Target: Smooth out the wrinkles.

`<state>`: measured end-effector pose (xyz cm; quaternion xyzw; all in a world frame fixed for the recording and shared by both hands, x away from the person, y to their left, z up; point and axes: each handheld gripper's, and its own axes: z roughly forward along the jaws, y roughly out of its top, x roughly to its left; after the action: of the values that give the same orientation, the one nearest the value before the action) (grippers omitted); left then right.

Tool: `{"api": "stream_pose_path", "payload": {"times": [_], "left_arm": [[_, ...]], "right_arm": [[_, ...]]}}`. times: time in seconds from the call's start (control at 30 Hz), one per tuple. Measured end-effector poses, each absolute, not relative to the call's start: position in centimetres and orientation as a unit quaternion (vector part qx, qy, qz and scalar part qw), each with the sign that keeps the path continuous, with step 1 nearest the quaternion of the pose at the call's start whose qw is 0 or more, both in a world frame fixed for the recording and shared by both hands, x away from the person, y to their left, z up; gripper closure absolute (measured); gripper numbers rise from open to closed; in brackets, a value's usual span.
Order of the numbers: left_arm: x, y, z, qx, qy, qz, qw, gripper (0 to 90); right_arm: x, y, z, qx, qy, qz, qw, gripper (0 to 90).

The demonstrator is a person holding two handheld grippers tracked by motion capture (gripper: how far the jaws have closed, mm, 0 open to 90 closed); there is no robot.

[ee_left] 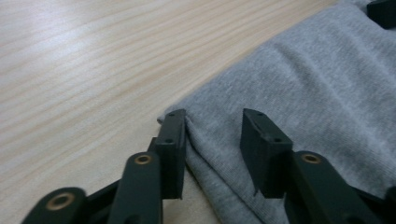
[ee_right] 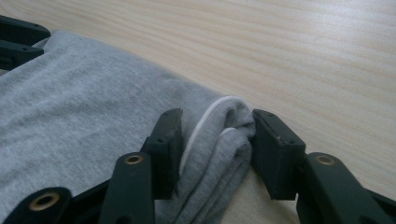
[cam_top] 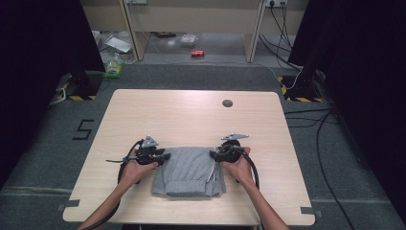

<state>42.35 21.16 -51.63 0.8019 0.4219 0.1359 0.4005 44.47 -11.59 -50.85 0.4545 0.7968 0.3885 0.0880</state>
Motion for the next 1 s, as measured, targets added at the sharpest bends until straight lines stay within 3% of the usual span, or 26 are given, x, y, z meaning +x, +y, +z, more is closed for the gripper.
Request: {"api": "stream_pose_path", "payload": {"times": [0.33, 1.0], "left_arm": [[41.9, 20.5, -51.7, 0.808, 0.401, 0.161, 0.4, 77.7], [46.4, 20.4, -51.7, 0.793, 0.429, 0.163, 0.4, 78.7]], "right_arm": [[44.2, -11.0, -50.6, 0.442, 0.803, 0.382, 0.113, 69.3], [48.5, -10.5, -50.2, 0.452, 0.804, 0.365, 0.131, 70.5]]}}
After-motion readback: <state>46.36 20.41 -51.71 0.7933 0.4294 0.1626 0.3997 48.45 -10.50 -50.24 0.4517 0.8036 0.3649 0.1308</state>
